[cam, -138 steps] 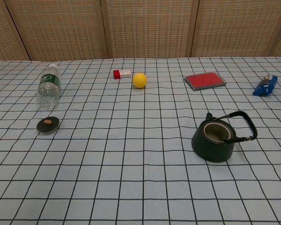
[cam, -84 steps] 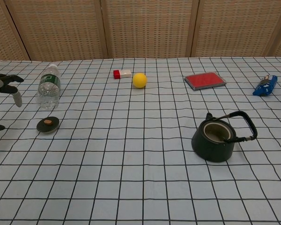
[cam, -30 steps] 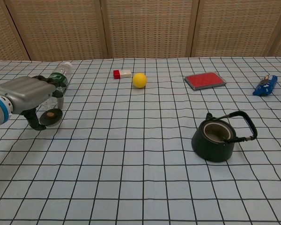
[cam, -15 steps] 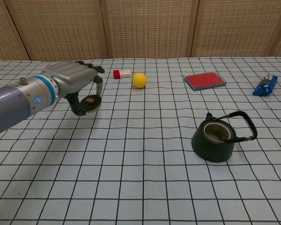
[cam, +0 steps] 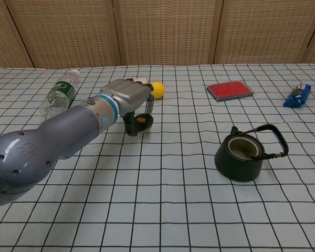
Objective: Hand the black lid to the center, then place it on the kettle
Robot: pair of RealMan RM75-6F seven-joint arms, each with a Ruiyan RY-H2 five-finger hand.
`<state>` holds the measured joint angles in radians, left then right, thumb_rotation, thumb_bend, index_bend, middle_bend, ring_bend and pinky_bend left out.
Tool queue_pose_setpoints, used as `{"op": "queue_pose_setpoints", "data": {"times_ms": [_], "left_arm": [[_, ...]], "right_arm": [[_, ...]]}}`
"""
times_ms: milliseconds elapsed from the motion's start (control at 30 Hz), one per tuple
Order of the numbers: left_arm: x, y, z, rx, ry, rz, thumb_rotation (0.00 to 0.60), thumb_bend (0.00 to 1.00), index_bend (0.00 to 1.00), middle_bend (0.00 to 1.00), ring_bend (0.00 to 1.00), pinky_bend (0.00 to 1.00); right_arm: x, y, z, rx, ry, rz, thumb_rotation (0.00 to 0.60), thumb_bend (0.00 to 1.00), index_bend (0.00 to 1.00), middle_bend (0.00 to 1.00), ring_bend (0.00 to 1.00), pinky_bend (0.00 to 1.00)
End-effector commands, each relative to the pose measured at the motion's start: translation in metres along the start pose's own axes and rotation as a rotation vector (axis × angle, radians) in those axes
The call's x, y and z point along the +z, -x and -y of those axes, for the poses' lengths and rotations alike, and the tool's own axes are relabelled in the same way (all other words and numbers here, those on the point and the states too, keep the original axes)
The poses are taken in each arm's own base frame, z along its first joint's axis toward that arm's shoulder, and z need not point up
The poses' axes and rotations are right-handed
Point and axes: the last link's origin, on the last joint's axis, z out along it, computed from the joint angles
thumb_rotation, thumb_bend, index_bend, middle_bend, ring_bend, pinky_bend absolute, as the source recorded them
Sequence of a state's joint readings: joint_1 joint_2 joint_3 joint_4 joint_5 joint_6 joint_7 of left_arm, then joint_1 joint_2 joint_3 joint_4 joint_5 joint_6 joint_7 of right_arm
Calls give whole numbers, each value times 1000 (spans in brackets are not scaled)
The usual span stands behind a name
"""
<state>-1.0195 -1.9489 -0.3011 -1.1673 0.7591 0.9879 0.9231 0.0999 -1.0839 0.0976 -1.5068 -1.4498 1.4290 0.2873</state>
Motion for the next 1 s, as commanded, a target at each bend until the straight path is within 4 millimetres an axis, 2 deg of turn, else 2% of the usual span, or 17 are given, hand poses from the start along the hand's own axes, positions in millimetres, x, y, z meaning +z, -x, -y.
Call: {"op": "queue_pose_setpoints", "data": {"times_ms": [33, 100, 167, 233, 367, 500, 667, 800, 900, 1000], "left_arm": [[1, -3, -1, -21, 1, -13, 600, 306, 292, 0, 0, 0], [-1, -2, 2, -20, -3, 6, 600, 208, 116, 0, 0, 0], [-2, -2, 4, -16, -6, 18, 600, 128, 16, 0, 0, 0], [-5, -3, 10, -7, -15, 24, 600, 93, 0, 0, 0, 0], [-14, -3, 29, -12, -34, 16, 600, 88, 0, 0, 0, 0], [-35, -11, 52, -49, -45, -27, 600, 91, 0, 0, 0, 0], [-75, -23, 94, -21, -74, -86, 600, 100, 0, 0, 0, 0], [-122, -31, 135, -31, -139, -130, 600, 103, 0, 0, 0, 0], [-152, -30, 157, -36, -185, -146, 600, 103, 0, 0, 0, 0], [-195, -21, 180, -59, -237, -127, 600, 102, 0, 0, 0, 0]], "right_arm": [[0, 1, 1, -4, -1, 5, 600, 113, 93, 0, 0, 0], [-1, 2, 1, -8, -3, 12, 600, 113, 93, 0, 0, 0], [-1, 2, 1, -8, -2, 11, 600, 112, 92, 0, 0, 0], [-1, 1, 1, -11, -1, 10, 600, 112, 92, 0, 0, 0], [-2, 2, 2, -18, -3, 14, 600, 112, 93, 0, 0, 0], [-2, 2, 2, -18, -1, 16, 600, 113, 93, 0, 0, 0], [-2, 4, 1, -18, 8, 31, 600, 113, 92, 0, 0, 0], [-1, 5, 1, -28, 14, 26, 600, 113, 92, 0, 0, 0], [0, 7, 2, -35, 13, 26, 600, 113, 93, 0, 0, 0], [1, 9, 4, -50, 5, 25, 600, 113, 92, 0, 0, 0]]}}
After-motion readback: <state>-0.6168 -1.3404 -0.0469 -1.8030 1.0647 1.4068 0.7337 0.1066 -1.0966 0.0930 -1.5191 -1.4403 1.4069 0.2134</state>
